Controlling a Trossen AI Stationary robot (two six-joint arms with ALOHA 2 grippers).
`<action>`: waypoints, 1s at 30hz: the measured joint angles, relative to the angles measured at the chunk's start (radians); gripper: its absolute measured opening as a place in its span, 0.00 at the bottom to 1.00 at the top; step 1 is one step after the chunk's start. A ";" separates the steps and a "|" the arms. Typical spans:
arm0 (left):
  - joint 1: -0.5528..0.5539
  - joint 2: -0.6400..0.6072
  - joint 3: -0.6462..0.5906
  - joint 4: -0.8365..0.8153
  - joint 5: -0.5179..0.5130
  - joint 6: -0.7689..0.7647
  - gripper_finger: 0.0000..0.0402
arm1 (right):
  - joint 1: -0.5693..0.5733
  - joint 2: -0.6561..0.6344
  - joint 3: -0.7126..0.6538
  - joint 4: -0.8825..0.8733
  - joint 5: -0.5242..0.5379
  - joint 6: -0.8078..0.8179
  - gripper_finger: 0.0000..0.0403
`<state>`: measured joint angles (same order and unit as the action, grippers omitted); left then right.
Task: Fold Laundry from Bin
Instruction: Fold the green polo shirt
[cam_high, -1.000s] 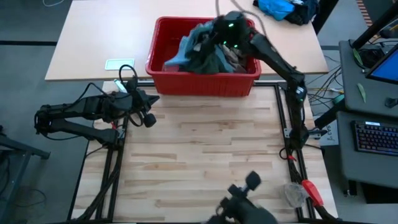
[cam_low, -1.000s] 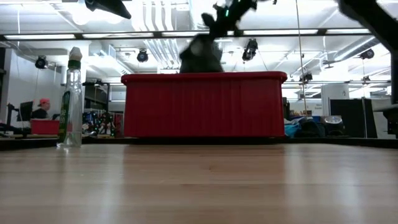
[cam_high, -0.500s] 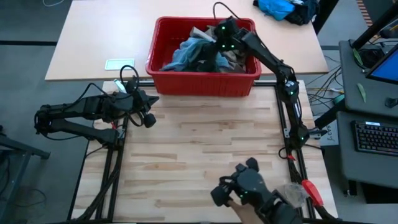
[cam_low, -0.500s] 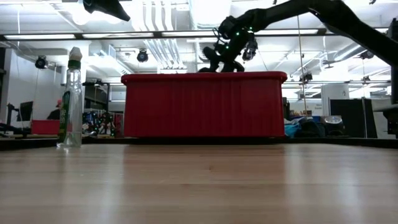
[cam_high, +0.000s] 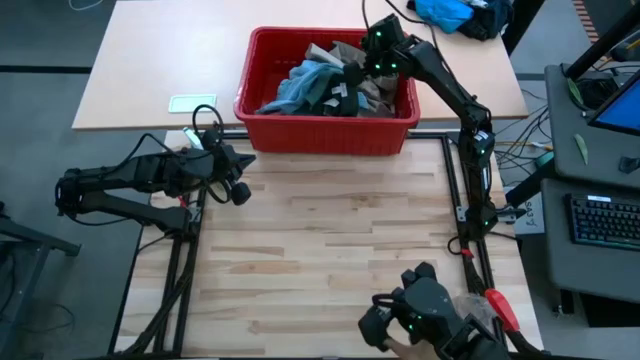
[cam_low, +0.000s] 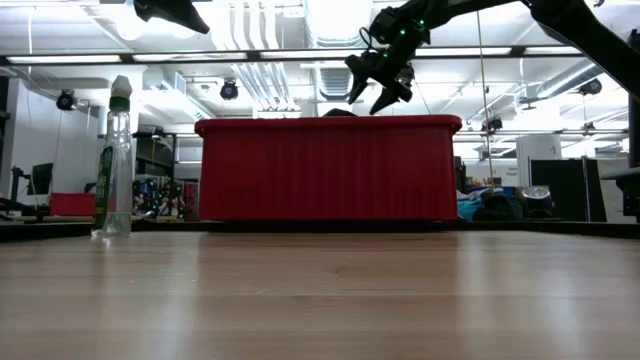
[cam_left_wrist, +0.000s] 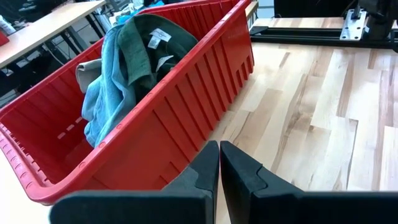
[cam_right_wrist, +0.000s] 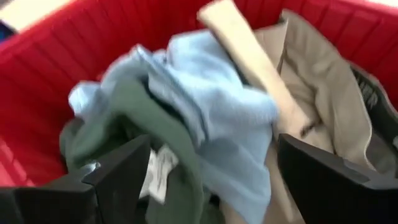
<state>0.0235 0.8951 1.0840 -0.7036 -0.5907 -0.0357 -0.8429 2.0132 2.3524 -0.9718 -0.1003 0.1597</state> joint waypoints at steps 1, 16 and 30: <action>0.000 0.000 0.000 0.000 0.000 0.000 0.00 | 0.000 0.000 0.000 -0.024 -0.009 -0.003 0.84; 0.000 0.026 -0.035 0.024 -0.002 -0.004 0.00 | 0.046 0.035 -0.182 0.097 -0.034 -0.065 0.48; 0.000 0.097 -0.014 0.141 0.063 0.138 0.02 | 0.243 -0.205 -0.080 0.123 0.063 -0.194 0.03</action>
<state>0.0231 0.9918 1.0696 -0.5627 -0.5280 0.1018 -0.6000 1.8082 2.2723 -0.8487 -0.0369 -0.0340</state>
